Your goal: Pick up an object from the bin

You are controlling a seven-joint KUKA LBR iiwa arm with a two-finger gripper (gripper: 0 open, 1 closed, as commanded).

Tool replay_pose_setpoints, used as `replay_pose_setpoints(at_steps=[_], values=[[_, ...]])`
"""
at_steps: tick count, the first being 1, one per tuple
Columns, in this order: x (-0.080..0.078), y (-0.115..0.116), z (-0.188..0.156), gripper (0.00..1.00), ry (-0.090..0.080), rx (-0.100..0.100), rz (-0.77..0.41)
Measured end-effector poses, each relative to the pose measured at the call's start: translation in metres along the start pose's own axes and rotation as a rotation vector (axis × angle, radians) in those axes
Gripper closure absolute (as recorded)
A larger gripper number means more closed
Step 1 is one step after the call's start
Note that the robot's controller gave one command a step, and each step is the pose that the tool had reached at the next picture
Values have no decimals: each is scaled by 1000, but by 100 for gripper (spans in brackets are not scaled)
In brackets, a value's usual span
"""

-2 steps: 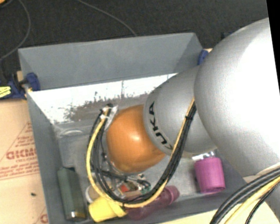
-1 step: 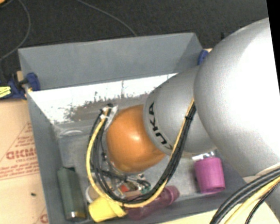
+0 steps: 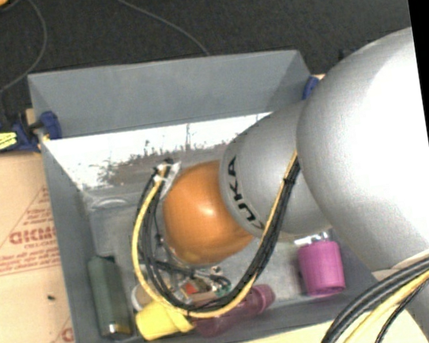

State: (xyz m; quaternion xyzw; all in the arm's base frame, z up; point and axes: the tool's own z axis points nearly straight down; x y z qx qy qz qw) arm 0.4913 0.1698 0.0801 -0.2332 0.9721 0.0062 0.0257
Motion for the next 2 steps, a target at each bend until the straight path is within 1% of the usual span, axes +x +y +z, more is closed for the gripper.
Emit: replay_pose_setpoints(at_steps=[2], values=[[0,0,0,100,0,0,1]])
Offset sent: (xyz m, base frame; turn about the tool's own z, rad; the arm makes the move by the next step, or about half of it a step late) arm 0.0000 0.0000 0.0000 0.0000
